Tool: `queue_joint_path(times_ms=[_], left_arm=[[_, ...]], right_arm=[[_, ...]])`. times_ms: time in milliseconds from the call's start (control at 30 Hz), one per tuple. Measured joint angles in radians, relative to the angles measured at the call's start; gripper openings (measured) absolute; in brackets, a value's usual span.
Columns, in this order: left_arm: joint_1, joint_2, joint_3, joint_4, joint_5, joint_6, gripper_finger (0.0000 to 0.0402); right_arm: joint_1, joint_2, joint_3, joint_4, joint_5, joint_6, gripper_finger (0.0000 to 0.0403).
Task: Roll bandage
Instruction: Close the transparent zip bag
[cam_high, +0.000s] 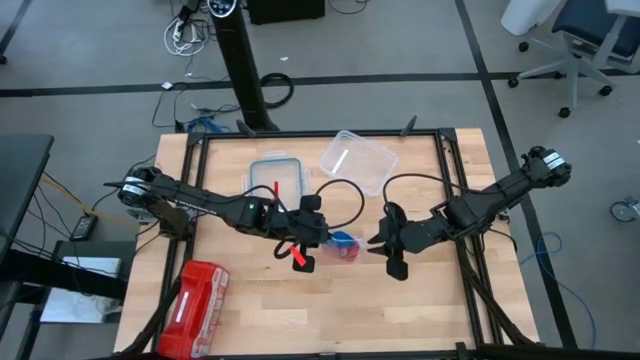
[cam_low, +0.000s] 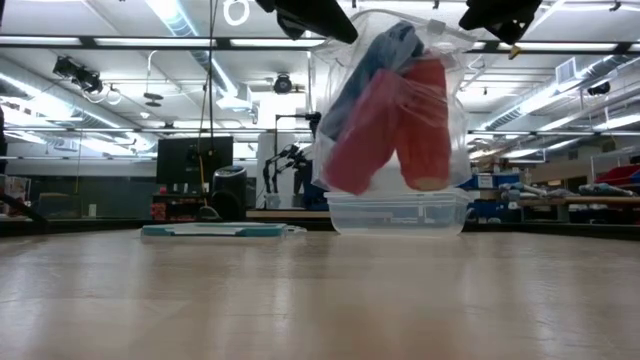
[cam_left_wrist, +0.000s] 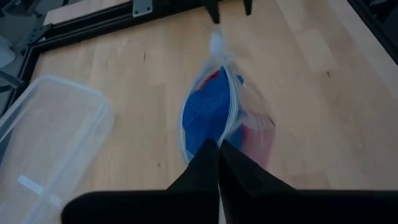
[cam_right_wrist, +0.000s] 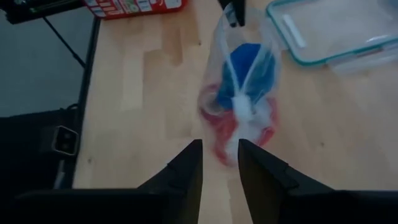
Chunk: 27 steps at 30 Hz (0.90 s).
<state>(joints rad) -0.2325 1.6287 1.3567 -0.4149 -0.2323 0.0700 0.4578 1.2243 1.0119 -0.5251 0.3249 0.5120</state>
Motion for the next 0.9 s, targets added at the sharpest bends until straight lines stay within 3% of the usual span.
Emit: queue_joint_path(times_ms=[767,900], left_arm=[[0.003,0.000,0.000,0.052,-0.039,0.001,0.0000],[0.003,0.000,0.000,0.054,-0.040,0.001,0.0000]], right_arm=[[-0.054,0.068,0.000,-0.006,-0.038,-0.052,0.0100],[-0.054,0.068,0.000,-0.006,-0.011,-0.071,0.0080]])
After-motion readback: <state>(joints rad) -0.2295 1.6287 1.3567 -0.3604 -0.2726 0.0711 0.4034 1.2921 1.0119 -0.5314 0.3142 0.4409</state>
